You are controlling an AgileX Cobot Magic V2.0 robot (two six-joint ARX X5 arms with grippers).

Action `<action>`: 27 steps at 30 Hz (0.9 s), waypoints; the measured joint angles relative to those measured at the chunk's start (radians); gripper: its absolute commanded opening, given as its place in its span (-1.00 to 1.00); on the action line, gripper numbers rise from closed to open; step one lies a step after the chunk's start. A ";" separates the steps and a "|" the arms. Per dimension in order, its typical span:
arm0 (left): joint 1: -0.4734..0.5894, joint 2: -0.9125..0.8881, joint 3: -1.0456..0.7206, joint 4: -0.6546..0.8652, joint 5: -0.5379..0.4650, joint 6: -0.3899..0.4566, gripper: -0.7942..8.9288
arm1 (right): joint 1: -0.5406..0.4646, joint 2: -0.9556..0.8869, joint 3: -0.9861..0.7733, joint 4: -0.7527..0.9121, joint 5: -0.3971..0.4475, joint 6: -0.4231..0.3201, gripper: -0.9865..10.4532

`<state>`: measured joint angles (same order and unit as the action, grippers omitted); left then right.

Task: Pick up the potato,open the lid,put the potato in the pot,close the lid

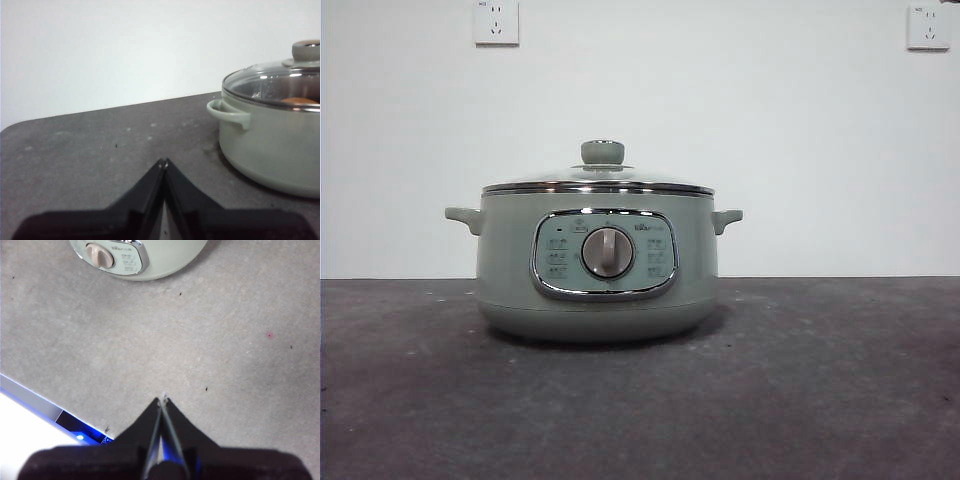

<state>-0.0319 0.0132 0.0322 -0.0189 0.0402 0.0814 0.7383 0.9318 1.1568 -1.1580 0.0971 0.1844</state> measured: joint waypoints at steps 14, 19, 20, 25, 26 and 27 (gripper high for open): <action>0.000 0.000 -0.014 -0.083 -0.038 -0.015 -0.84 | 0.000 0.000 0.000 0.000 0.000 0.000 -0.86; 0.000 0.023 -0.014 -0.083 -0.038 -0.015 -0.84 | 0.000 0.000 0.000 0.000 0.000 0.000 -0.86; 0.000 0.027 -0.014 -0.083 -0.038 -0.015 -0.84 | 0.000 0.000 0.000 0.000 0.000 0.000 -0.86; 0.000 0.053 -0.014 -0.084 -0.038 -0.015 -0.84 | 0.000 0.000 0.000 0.001 0.000 0.000 -0.86; 0.000 0.058 -0.014 -0.084 -0.038 -0.015 -0.84 | 0.000 -0.002 0.000 0.002 0.000 0.000 -0.86; 0.000 0.062 -0.014 -0.083 -0.038 -0.015 -0.84 | -0.002 -0.005 0.000 0.003 0.006 0.000 -0.86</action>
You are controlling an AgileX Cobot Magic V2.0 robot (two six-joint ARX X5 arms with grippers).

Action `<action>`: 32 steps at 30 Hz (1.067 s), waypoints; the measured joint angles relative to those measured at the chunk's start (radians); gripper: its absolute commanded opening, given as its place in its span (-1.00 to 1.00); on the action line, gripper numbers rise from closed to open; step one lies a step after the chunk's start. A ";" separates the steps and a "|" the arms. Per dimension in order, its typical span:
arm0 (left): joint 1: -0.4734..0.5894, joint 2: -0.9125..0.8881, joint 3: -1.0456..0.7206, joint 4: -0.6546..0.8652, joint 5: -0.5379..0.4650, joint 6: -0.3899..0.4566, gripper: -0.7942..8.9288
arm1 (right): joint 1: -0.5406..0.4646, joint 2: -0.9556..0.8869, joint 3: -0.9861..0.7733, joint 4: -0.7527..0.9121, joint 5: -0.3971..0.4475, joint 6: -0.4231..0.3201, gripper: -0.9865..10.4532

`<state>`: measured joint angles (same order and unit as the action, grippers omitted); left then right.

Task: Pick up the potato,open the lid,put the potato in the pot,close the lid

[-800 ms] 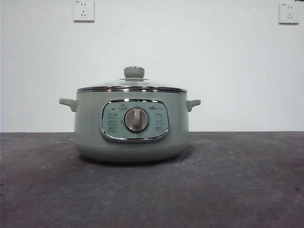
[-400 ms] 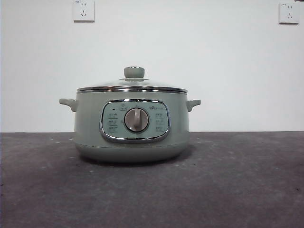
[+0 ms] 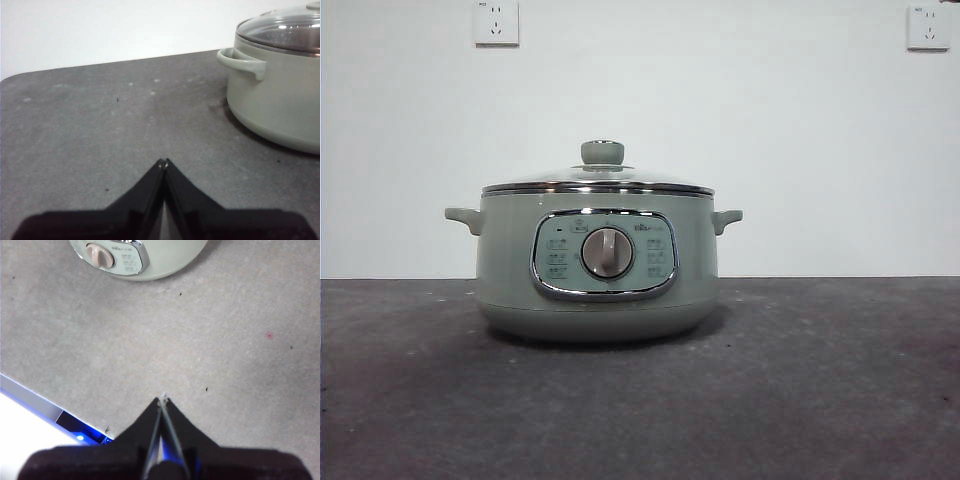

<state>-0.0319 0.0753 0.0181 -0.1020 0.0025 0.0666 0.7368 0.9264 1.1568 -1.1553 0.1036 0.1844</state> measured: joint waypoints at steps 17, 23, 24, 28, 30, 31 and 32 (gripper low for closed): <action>0.000 0.076 0.000 0.000 0.000 0.000 -0.84 | -0.551 -0.658 -0.685 0.767 0.001 -0.275 -0.86; 0.000 0.106 0.000 0.000 0.000 0.000 -0.84 | -0.713 -0.896 -0.980 0.797 0.000 -0.245 -0.86; 0.000 0.111 0.000 0.000 0.000 0.000 -0.84 | -0.726 -0.910 -1.004 0.795 -0.001 -0.238 -0.86; 0.000 0.130 0.000 0.000 0.000 0.000 -0.84 | -0.748 -0.914 -1.054 0.808 -0.003 -0.225 -0.86; 0.000 0.142 0.000 0.000 0.000 0.000 -0.84 | -0.748 -0.915 -1.076 0.813 -0.006 -0.224 -0.85; 0.000 0.146 0.000 0.000 0.000 0.000 -0.84 | -0.750 -0.915 -1.083 0.813 -0.009 -0.225 -0.85; 0.000 0.151 0.000 0.000 0.000 0.000 -0.84 | -0.750 -0.915 -1.088 0.818 -0.018 -0.228 -0.85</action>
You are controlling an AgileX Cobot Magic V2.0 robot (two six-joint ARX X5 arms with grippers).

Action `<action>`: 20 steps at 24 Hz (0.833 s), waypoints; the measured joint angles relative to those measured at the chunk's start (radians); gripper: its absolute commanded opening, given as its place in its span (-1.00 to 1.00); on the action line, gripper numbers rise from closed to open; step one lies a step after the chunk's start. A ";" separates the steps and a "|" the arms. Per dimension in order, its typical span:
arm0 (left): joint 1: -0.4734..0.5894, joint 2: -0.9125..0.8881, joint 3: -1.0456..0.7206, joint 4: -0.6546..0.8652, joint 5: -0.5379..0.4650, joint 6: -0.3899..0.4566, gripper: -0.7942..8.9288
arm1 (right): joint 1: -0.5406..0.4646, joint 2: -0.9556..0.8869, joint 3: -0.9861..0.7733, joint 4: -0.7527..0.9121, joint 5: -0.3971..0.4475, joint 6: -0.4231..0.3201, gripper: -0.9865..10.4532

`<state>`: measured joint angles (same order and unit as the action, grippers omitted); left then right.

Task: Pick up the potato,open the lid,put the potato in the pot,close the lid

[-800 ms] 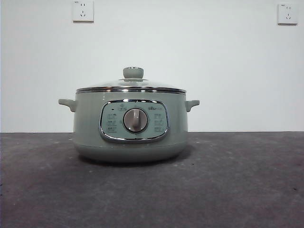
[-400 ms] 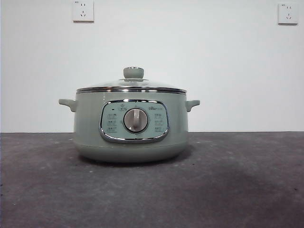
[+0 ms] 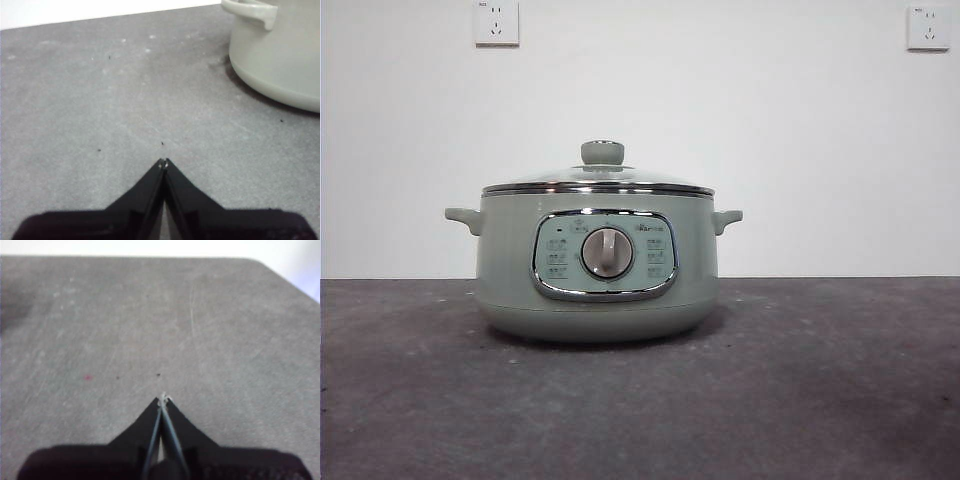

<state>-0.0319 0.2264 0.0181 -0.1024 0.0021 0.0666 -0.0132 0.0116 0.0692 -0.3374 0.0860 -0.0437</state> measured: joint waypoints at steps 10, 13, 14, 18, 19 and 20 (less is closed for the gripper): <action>0.000 0.066 0.000 0.002 0.000 0.000 -0.84 | 0.000 -0.001 -0.044 0.145 -0.103 -0.035 -0.85; 0.000 0.082 0.000 0.009 0.000 0.000 -0.84 | 0.000 -0.001 -0.044 0.146 -0.103 -0.035 -0.85; 0.000 0.084 0.000 0.010 0.000 0.000 -0.84 | 0.000 -0.001 -0.044 0.146 -0.103 -0.035 -0.85; 0.000 0.084 0.000 0.011 0.000 0.000 -0.84 | 0.000 -0.001 -0.044 0.146 -0.103 -0.035 -0.85; 0.000 0.084 0.000 0.011 0.000 0.000 -0.84 | 0.000 -0.001 -0.044 0.146 -0.103 -0.035 -0.85; 0.000 0.084 0.000 0.011 0.000 0.000 -0.84 | 0.000 -0.001 -0.044 0.147 -0.103 -0.035 -0.85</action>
